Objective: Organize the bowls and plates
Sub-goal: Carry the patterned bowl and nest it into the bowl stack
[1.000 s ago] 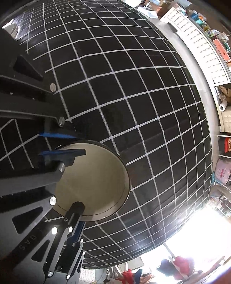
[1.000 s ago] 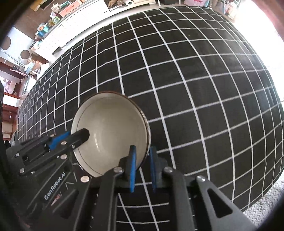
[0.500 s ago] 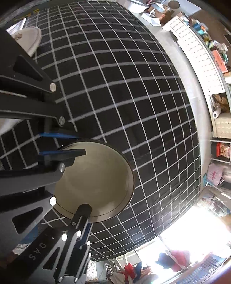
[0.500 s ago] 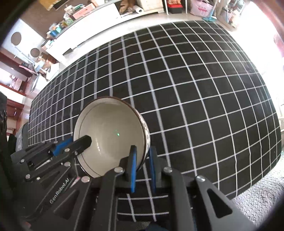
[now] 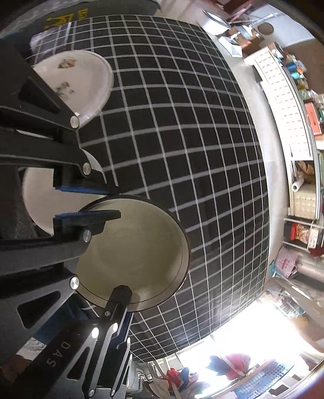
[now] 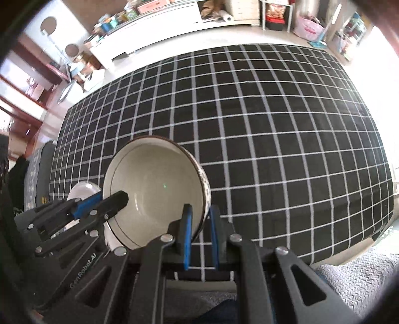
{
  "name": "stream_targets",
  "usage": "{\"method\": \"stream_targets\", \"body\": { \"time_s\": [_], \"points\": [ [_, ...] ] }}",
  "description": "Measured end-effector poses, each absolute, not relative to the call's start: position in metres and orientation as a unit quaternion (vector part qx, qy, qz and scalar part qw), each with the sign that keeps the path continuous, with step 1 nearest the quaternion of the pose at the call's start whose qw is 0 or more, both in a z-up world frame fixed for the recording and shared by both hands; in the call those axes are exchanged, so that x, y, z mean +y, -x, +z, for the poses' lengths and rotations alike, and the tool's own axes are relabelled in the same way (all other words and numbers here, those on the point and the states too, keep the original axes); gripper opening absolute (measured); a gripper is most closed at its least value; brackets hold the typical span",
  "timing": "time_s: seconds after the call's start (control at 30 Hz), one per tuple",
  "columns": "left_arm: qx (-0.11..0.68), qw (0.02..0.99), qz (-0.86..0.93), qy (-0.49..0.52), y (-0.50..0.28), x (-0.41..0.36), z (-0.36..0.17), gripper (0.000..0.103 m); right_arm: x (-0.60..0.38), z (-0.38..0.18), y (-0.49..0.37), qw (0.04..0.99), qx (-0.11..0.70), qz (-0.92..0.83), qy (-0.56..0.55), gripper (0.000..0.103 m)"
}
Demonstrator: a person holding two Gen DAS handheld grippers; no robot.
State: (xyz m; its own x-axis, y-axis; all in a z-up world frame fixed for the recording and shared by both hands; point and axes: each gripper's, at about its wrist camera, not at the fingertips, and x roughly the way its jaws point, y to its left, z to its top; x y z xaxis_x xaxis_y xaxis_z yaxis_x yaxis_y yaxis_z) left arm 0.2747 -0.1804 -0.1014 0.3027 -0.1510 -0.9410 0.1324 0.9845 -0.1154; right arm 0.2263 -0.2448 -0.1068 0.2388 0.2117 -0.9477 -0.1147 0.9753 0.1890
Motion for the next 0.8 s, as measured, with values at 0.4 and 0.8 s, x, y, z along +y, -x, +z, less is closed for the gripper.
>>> {"method": "stream_targets", "body": {
  "time_s": [0.4,0.8],
  "points": [
    [0.595,0.802,-0.054,0.014,-0.233,-0.132,-0.131,0.01,-0.193,-0.144,-0.198,0.756,0.641,0.13,-0.012,0.017],
    [0.611,0.789,-0.057,0.012,-0.214,-0.128,-0.16,0.01,-0.164,-0.155,-0.191,0.753,0.647,0.118,0.017,0.017]
  ]
}}
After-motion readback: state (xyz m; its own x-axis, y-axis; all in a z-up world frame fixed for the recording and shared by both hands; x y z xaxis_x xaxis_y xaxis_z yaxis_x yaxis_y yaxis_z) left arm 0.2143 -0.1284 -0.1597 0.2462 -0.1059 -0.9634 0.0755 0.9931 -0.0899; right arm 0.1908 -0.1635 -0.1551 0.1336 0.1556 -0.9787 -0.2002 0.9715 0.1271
